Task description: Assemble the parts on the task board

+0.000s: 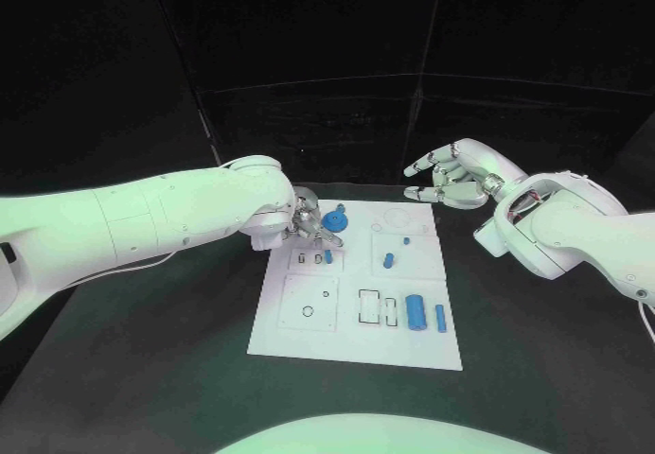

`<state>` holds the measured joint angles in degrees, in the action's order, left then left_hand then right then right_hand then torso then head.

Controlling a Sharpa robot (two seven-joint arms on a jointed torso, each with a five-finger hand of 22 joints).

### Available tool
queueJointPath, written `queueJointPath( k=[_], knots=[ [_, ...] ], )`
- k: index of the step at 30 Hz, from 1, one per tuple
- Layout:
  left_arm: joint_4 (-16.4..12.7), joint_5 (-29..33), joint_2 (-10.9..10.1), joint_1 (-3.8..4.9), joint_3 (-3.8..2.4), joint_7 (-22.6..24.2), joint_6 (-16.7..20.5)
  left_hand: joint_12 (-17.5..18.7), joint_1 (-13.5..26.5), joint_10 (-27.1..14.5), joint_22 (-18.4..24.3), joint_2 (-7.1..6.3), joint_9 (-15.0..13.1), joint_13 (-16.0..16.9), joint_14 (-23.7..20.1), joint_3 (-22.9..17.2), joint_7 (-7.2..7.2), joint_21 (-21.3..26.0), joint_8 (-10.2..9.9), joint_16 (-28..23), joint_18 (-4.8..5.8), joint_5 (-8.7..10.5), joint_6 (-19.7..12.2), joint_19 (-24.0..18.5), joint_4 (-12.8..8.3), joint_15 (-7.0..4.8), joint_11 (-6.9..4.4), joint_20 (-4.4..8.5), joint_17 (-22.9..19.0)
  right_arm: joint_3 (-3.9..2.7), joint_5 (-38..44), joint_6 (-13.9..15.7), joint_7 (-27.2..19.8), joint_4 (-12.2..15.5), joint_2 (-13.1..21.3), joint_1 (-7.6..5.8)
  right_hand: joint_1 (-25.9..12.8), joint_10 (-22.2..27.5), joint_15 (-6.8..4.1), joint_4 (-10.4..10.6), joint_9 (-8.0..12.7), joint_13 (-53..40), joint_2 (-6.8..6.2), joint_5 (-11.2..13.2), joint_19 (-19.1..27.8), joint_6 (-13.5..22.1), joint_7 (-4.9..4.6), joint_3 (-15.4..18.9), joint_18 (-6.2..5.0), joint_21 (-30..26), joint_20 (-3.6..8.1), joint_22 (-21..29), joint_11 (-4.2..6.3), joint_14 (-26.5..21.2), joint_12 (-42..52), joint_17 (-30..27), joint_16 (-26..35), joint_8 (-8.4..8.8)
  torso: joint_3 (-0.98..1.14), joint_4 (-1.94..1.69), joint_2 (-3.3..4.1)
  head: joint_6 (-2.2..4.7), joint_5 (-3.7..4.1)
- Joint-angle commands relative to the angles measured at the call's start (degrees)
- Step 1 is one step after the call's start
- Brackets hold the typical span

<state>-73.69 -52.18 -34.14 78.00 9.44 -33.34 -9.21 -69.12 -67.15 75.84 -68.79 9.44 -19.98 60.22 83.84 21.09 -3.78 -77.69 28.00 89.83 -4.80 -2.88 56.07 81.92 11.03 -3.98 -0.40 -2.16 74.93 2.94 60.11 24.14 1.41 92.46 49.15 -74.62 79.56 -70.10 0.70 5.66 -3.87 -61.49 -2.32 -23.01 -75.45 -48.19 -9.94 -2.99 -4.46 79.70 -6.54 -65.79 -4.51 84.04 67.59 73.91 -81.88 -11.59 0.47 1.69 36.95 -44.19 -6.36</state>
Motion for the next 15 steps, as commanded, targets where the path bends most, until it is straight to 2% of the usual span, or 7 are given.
queueJointPath(
  k=[1, 9, 15],
  knots=[
    [0.47, -0.98, 0.42, 0.11, -0.02, -0.94, -2.54, -0.07, 0.79, -0.23, -0.19, 0.00, -0.36, 0.17, 6.16, 0.07, 0.01, -0.19, 0.62, 0.17, 0.53, 0.07, -0.04, -0.35, 0.42, -0.03, -0.03, -0.05, 15.07, -0.03, -0.47, 0.93, -0.25, -0.05, -0.14, -0.13, -0.17, 0.35, -0.50, 0.40, 0.01, 0.06, -0.44, 0.29, 0.36, 0.27, 0.14, -0.09, -0.65, -0.39, 0.08, 0.11, -0.13, 2.45, -0.26, -0.06, 0.25, -0.25, -0.05, 0.05, -0.01, -0.09, -0.14],
    [1.85, -1.02, 1.55, 0.10, -0.02, -0.97, -2.75, -0.10, 1.06, -0.30, -0.33, -0.09, -0.96, 0.13, 6.16, 0.19, 0.22, -0.29, 1.54, 0.17, 0.52, 0.07, 0.15, -0.41, 0.63, -0.16, -0.20, 0.01, 15.07, -0.03, -0.68, 0.59, 0.06, -0.32, -0.38, -0.13, -0.24, 0.34, -0.51, 0.53, 0.01, 0.14, -0.48, 0.58, 0.44, 0.29, 0.16, -0.04, -0.68, -0.48, 0.09, 0.28, -0.11, 2.41, -0.28, -0.26, 0.38, -0.30, -0.05, -0.04, -0.02, -0.24, 0.49],
    [2.85, -1.02, 2.56, 0.03, 0.04, -1.02, -3.15, 0.05, 1.00, -0.43, -0.23, -0.14, -1.03, -0.09, 6.16, 0.19, 0.24, -0.24, 1.64, 0.17, 0.49, 0.05, 0.10, -0.47, 0.58, -0.17, -0.22, 0.02, 15.07, -0.03, -0.87, 0.35, 0.32, -0.37, -0.56, -0.13, -0.25, 0.36, -0.51, 0.56, 0.01, 0.18, -0.49, 0.62, 0.51, 0.30, 0.16, -0.03, -0.71, -0.54, 0.09, 0.41, -0.11, 2.38, -0.31, -0.39, 0.45, -0.31, -0.02, -0.01, 0.01, -0.34, 0.43]
  ],
)
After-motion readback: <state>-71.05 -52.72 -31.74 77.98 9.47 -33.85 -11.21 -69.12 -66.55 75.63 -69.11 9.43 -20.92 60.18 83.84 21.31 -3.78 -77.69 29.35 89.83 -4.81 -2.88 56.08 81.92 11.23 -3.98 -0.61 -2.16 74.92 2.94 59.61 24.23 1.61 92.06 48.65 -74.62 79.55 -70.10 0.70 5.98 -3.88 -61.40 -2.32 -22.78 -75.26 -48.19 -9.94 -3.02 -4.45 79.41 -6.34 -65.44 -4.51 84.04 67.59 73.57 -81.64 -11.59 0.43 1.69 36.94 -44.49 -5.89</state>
